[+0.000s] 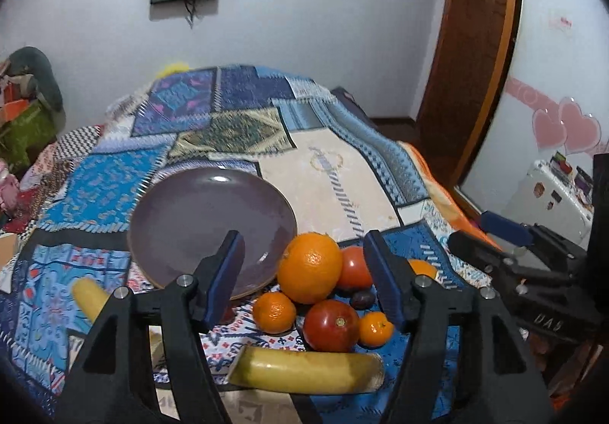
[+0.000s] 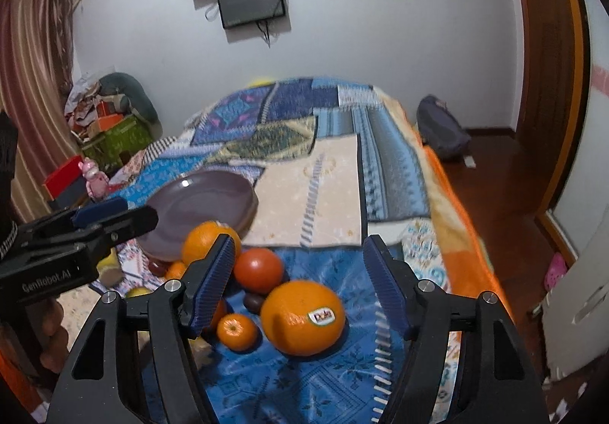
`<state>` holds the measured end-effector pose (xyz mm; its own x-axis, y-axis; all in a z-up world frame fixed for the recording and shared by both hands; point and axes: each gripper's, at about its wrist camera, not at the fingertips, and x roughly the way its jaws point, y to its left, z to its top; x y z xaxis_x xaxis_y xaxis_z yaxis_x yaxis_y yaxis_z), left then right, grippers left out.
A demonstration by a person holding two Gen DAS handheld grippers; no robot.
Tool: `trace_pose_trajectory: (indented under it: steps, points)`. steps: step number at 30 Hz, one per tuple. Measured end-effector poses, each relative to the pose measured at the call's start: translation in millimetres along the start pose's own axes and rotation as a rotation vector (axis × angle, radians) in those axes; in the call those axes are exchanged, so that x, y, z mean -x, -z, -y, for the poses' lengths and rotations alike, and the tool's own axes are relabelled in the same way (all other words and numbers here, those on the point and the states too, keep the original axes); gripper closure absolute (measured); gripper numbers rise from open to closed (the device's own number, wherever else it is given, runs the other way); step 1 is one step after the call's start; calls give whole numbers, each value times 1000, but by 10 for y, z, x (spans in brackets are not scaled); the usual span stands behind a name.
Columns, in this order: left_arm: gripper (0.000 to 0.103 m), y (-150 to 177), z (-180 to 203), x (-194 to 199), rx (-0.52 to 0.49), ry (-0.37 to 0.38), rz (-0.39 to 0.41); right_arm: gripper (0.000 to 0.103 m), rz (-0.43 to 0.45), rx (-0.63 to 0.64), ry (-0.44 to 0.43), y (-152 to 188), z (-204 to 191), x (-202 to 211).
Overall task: Organize fruits
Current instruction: 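Move the left tool toward a large orange while the right tool approaches the Dole orange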
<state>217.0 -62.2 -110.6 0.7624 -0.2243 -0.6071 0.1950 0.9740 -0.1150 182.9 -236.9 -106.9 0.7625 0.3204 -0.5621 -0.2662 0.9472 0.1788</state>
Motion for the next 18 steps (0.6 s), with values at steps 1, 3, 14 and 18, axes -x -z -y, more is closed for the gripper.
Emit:
trace_pose_trajectory:
  steps: [1,3,14,18]
  points:
    - [38,9,13,-34,-6,1,-10,36,-15,-8,-3,30,24,-33]
    - [38,13,35,-125,-18,-8,-25,36,-43,-22,-12,63,53,-97]
    - [38,73,60,-564,-50,18,-166,36,-131,-50,-62,218,100,-314]
    - [42,111,54,-660,-53,17,-195,36,-150,-48,-65,254,98,-358]
